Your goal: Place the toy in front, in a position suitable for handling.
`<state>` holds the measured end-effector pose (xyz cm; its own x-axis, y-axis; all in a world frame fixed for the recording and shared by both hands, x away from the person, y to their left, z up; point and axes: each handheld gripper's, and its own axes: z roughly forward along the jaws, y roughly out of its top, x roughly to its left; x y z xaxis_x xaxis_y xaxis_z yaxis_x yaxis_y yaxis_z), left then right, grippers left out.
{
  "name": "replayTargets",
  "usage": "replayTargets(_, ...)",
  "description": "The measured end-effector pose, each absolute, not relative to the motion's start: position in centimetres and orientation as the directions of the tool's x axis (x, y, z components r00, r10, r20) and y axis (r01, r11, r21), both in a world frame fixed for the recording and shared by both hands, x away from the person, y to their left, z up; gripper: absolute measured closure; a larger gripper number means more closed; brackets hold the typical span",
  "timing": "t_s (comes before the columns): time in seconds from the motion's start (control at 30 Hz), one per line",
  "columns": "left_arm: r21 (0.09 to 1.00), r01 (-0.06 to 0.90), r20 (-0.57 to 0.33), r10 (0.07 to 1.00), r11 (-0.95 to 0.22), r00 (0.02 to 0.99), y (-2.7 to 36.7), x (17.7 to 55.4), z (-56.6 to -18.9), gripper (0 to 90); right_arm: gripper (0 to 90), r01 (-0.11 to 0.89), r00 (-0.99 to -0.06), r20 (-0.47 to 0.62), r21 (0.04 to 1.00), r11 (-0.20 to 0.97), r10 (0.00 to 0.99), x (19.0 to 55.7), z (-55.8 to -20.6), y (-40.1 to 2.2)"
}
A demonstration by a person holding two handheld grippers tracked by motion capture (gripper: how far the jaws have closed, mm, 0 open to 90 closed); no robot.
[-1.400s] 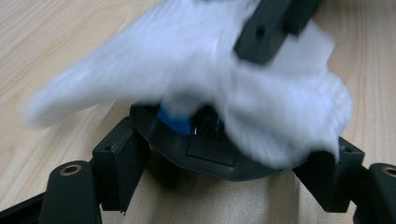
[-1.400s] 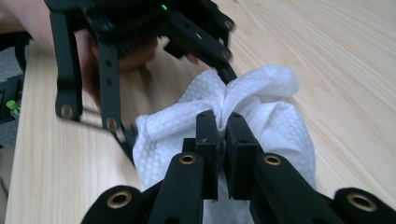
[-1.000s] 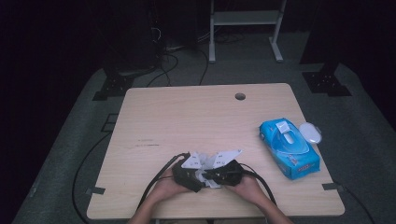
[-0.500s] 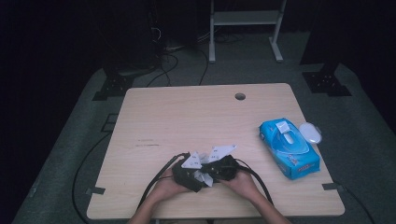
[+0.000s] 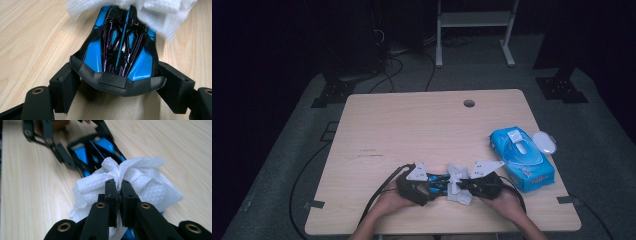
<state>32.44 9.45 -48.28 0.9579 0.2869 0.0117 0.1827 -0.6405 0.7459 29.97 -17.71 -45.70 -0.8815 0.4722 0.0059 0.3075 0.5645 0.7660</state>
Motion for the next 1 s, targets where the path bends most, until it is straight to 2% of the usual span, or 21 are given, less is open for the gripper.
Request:
replayTargets(0.27, 0.746, 0.183, 0.010, 0.286, -0.640, 0.958, 9.5, 32.5, -48.3, 23.6, 84.9, 0.272, -0.899, 0.003, 0.788, 0.552, 0.439, 29.5, -45.7, -15.8)
replayTargets(0.37, 0.746, 0.180, 0.014, 0.284, -0.642, 0.959, 9.5, 32.5, -48.3, 23.7, 85.0, 0.278, -0.900, 0.006, 0.778, 0.564, 0.436, 29.4, -45.8, -16.4)
replayTargets(0.6, 0.746, 0.182, 0.011, 0.285, -0.641, 0.958, 9.4, 32.5, -48.3, 23.7, 85.0, 0.369, -0.835, 0.016, 0.758, 0.539, 0.550, 30.5, -46.0, -19.7)
replayTargets(0.8, 0.745, 0.184, 0.011, 0.288, -0.641, 0.958, 9.5, 32.5, -48.3, 23.5, 85.1, 0.326, -0.866, 0.026, 0.786, 0.525, 0.499, 31.6, -45.5, -16.4)
replayTargets(0.87, 0.747, 0.185, 0.010, 0.288, -0.639, 0.957, 9.5, 32.4, -48.3, 23.6, 84.9, 0.301, -0.867, -0.016, 0.780, 0.549, 0.498, 32.1, -45.2, -15.2)
replayTargets(0.9, 0.747, 0.185, 0.010, 0.288, -0.639, 0.957, 9.5, 32.4, -48.3, 23.6, 84.9, 0.316, -0.871, 0.016, 0.783, 0.536, 0.490, 32.5, -45.3, -14.8)
replayTargets(1.0, 0.746, 0.183, 0.012, 0.287, -0.641, 0.958, 9.6, 32.4, -48.3, 23.6, 84.9, 0.318, -0.868, 0.016, 0.786, 0.531, 0.497, 33.3, -45.5, -13.8)
